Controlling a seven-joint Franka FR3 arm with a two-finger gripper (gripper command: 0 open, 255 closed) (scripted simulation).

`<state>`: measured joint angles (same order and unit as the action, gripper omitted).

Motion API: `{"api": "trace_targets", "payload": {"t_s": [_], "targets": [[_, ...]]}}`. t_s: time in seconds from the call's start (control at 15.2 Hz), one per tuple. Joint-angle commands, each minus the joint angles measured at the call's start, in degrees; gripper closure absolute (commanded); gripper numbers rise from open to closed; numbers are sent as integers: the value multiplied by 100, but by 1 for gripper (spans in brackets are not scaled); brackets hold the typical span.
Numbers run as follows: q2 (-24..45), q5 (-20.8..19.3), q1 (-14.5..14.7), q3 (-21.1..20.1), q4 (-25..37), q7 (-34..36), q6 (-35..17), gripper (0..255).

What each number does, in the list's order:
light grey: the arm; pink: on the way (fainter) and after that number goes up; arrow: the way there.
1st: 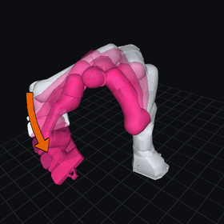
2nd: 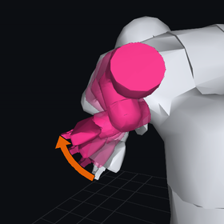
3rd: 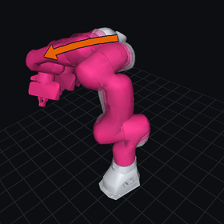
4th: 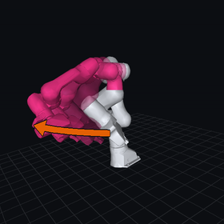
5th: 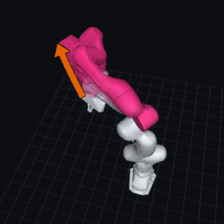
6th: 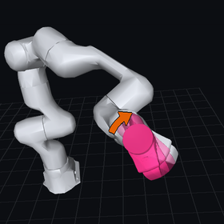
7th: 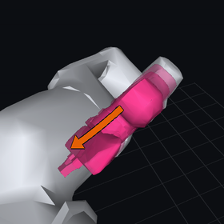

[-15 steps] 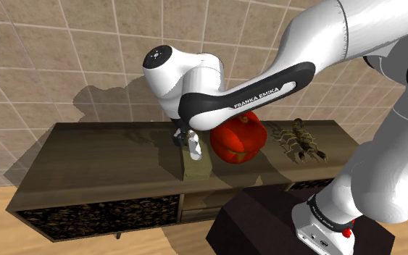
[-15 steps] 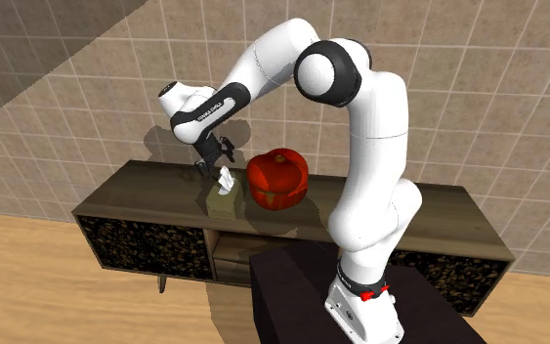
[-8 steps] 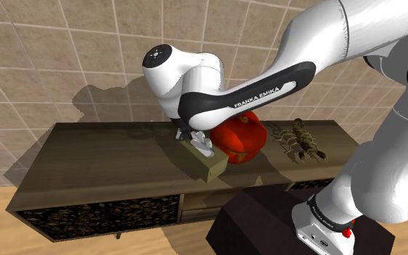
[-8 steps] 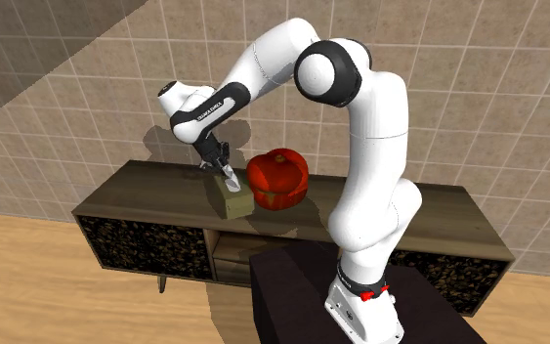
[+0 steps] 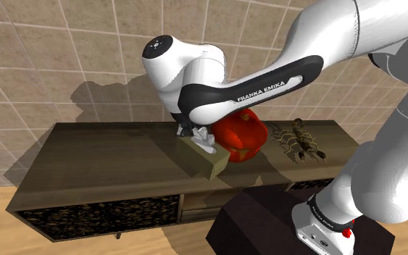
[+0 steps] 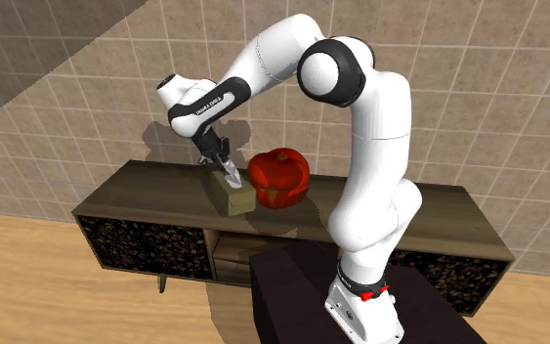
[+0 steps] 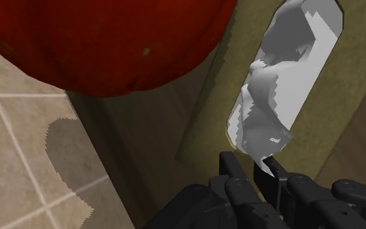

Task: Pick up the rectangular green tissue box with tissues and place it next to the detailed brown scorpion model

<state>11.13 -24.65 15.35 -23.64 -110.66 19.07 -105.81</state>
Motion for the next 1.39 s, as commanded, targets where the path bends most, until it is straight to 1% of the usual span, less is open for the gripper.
{"api": "trace_targets", "payload": {"t_s": [0.0, 0.66, 1.32], "targets": [[-45, 32, -3, -4, 104, -65, 135, 255], [-297, 193, -5, -36, 564, -347, 768, 255], [-427, 276, 13, -58, 1165, -595, 1443, 255]]}}
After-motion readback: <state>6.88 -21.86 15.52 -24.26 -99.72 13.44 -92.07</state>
